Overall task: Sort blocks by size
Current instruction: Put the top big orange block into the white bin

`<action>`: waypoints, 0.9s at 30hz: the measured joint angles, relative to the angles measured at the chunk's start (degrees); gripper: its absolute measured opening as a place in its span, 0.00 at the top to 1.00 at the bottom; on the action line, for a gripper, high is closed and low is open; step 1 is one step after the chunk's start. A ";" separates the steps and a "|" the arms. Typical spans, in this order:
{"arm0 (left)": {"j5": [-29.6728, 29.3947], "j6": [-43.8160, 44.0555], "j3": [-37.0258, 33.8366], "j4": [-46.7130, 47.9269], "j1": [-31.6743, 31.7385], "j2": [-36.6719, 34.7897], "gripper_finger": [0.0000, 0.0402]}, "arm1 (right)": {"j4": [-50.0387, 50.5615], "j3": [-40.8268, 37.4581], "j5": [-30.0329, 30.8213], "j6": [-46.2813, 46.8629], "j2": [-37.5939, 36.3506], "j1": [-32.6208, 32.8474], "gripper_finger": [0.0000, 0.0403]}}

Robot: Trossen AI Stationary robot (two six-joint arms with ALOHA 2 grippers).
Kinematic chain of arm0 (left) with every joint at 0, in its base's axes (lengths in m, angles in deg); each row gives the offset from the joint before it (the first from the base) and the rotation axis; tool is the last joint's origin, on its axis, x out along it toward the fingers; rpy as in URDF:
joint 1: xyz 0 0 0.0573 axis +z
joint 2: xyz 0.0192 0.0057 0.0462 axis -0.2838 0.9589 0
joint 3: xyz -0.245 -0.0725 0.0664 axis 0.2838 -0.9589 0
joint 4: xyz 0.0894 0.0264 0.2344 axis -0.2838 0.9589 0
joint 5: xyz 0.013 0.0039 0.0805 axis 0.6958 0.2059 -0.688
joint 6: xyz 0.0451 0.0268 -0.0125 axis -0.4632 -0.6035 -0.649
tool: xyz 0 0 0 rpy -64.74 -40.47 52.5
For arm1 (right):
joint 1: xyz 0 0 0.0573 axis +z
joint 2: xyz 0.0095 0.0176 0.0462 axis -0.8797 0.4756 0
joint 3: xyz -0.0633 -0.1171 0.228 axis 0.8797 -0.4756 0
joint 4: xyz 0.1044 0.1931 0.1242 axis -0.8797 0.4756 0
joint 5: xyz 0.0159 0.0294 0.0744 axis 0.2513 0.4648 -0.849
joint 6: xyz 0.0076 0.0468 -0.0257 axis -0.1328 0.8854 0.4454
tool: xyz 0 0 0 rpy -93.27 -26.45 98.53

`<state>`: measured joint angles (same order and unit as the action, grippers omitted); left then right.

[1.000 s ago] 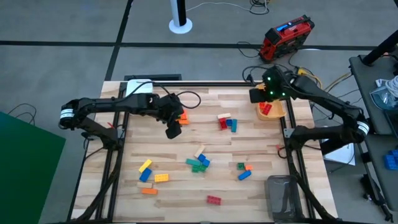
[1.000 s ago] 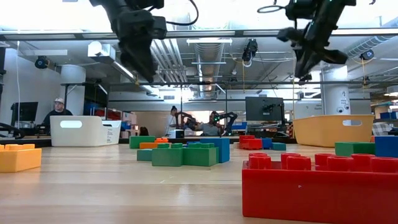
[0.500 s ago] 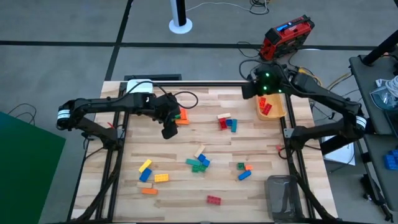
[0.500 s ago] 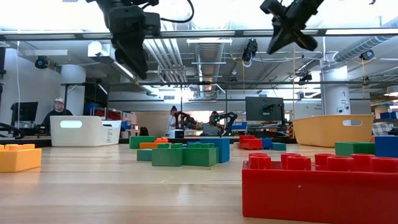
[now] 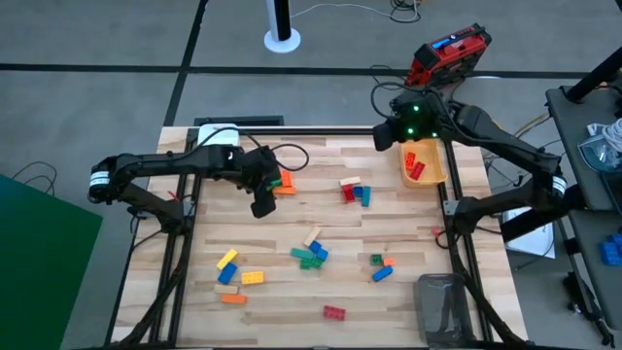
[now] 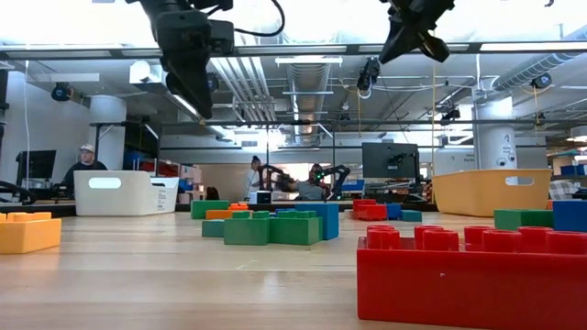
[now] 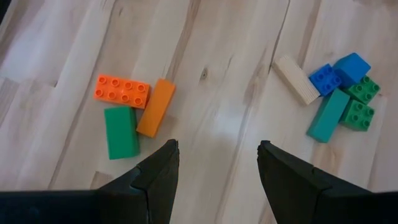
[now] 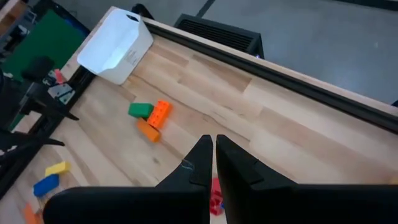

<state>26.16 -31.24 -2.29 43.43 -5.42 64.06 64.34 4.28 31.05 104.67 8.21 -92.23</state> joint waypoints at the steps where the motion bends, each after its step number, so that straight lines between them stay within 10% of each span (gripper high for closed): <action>1: 0.00 0.29 0.00 0.55 0.00 -0.01 0.52 | 0.19 0.00 -0.02 -0.02 0.17 0.00 0.97; 27: -0.50 1.26 -2.83 9.48 0.00 -0.94 0.52 | 13.32 -0.37 0.00 -0.21 7.70 0.00 0.97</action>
<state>25.66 -29.99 -5.12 52.91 -5.42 63.12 77.66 3.91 31.05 104.46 15.91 -92.23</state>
